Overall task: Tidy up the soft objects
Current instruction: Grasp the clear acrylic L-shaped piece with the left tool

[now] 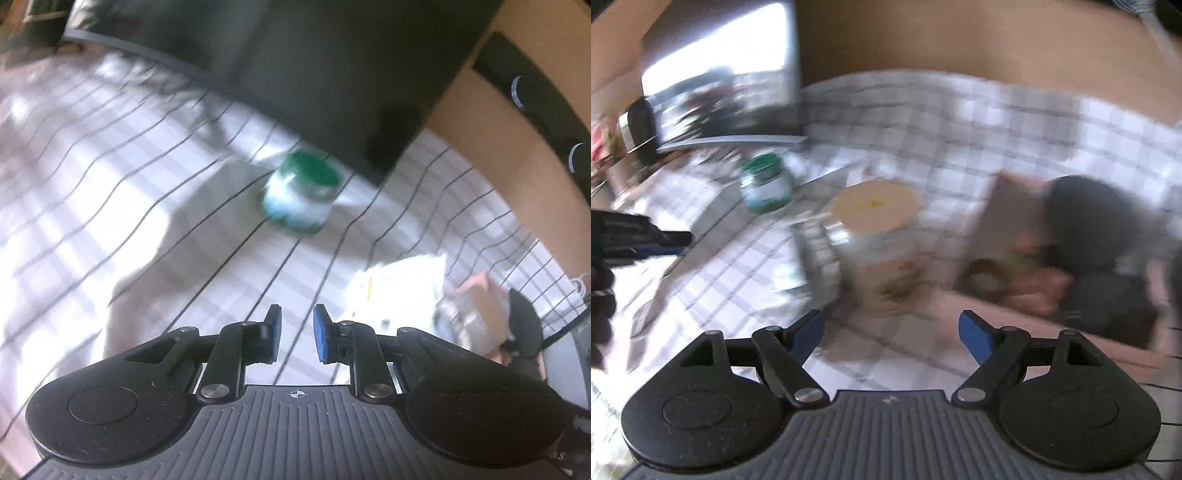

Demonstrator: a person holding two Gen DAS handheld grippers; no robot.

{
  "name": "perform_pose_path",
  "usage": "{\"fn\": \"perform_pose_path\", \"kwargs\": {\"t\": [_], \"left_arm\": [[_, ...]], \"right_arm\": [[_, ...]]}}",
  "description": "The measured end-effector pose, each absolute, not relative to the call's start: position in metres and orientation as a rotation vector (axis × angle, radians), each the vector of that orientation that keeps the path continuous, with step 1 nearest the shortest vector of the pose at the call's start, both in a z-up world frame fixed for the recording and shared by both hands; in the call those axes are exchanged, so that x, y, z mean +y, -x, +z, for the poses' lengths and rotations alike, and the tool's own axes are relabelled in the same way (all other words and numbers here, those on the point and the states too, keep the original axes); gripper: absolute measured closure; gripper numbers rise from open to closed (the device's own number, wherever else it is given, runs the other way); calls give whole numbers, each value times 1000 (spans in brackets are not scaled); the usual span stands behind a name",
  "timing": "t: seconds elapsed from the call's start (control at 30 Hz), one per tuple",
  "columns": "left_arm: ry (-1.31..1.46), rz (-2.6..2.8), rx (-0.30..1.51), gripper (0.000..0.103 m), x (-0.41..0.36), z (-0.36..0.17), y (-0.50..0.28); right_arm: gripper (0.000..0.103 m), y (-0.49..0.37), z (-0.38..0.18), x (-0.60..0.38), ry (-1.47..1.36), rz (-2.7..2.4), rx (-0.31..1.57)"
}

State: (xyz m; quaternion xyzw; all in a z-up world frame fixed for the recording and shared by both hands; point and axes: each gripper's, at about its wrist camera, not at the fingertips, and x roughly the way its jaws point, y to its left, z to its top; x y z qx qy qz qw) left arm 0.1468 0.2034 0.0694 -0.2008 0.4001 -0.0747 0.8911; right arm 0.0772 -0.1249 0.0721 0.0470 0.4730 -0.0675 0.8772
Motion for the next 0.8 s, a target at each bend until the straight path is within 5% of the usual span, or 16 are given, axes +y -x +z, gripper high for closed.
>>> {"fn": "perform_pose_path", "kwargs": {"t": [0.33, 0.8], "left_arm": [[302, -200, 830, 82, 223, 60, -113], [-30, -468, 762, 79, 102, 50, -148]], "right_arm": [[22, -108, 50, -45, 104, 17, 1015], [22, -66, 61, -87, 99, -156, 1055]]}}
